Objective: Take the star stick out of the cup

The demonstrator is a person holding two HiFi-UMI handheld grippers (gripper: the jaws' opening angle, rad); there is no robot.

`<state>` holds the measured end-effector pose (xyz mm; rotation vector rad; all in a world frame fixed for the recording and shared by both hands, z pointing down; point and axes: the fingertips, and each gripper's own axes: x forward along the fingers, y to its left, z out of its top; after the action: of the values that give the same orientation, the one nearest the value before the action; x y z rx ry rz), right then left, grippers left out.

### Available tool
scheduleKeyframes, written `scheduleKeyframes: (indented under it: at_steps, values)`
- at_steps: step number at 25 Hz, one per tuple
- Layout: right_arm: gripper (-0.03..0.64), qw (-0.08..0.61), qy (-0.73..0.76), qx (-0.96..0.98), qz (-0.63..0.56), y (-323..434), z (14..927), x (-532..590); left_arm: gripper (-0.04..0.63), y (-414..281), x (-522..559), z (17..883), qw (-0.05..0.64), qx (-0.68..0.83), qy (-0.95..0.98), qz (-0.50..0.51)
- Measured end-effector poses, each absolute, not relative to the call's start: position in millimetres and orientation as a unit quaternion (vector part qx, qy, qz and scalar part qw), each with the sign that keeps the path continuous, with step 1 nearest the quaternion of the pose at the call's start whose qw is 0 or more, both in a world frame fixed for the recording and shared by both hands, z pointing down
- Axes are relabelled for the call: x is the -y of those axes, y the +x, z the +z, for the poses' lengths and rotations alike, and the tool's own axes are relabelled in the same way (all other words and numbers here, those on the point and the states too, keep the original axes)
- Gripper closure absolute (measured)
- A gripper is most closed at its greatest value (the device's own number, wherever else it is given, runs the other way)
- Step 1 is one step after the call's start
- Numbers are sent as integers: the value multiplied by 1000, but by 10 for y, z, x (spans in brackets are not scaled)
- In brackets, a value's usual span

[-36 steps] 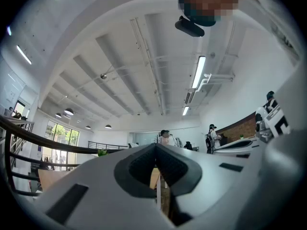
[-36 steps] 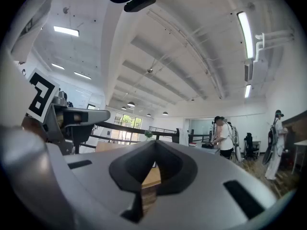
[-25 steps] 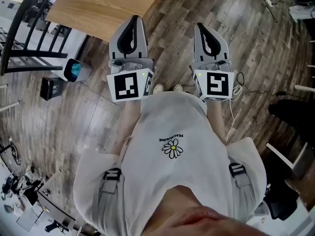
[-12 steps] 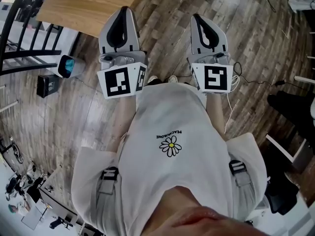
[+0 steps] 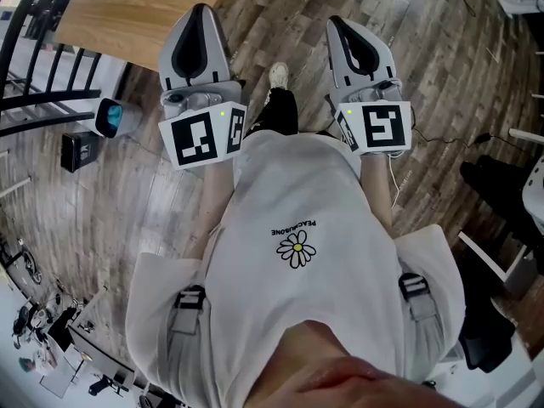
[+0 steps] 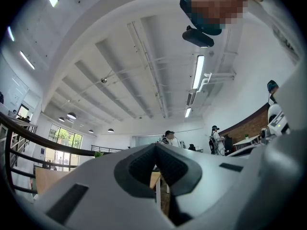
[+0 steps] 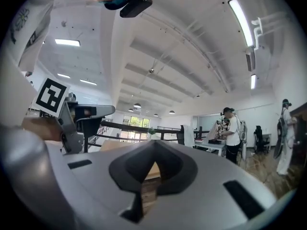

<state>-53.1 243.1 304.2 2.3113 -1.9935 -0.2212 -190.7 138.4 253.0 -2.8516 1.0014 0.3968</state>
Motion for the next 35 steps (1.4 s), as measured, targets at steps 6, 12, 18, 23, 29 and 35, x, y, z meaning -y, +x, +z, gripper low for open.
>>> scheduleKeyframes:
  at_steps: [6, 12, 18, 23, 29, 35]
  values:
    - [607, 23, 749, 657, -82, -195, 3211, -2145, 580, -1607, -1046, 2710, 60, -338, -928, 143]
    - [607, 27, 731, 678, -74, 222, 3307, -1382, 580, -1110, -325, 2793, 61, -350, -925, 131]
    - [607, 1, 712, 699, -65, 771, 2993, -412, 580, -582, 521, 2517, 79, -361, -922, 117]
    - [607, 2, 684, 727, -64, 1106, 2833, 454, 580, -299, 1299, 2511, 68, -395, -909, 117]
    - [607, -86, 616, 783, -3, 1206, 2569, 1137, 580, -217, 1836, 2535, 45, -436, -890, 122]
    - [607, -50, 598, 799, -25, 1098, 2617, 1520, 580, -435, 2107, 2523, 40, -489, -863, 124]
